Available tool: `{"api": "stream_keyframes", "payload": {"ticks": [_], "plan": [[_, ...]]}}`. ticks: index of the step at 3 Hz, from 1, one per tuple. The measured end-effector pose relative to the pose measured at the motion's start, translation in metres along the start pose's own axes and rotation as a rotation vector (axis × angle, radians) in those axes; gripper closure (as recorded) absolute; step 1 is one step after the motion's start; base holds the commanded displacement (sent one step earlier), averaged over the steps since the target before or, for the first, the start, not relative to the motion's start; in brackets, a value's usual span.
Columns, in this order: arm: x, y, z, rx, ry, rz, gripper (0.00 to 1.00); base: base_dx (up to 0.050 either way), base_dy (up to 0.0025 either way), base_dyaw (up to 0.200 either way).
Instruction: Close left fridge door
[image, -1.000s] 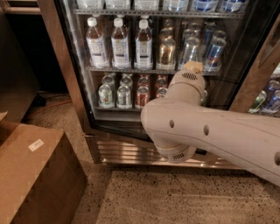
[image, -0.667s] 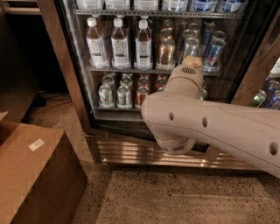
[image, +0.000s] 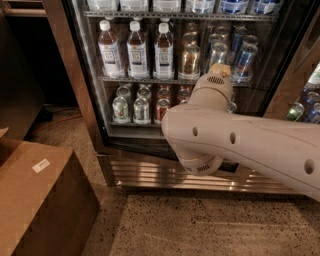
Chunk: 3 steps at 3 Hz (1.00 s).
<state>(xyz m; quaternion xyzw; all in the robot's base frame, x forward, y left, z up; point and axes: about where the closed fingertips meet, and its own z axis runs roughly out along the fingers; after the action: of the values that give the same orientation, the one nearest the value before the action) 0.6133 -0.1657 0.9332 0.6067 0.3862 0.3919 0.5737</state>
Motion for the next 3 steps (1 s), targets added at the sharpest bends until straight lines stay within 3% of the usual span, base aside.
{"api": "stream_keyframes", "payload": {"ticks": [3], "plan": [[0.0035,0.0029,0.0123,-0.012,0.006,-0.010,1.00,0.000,0.00000,0.000]]}}
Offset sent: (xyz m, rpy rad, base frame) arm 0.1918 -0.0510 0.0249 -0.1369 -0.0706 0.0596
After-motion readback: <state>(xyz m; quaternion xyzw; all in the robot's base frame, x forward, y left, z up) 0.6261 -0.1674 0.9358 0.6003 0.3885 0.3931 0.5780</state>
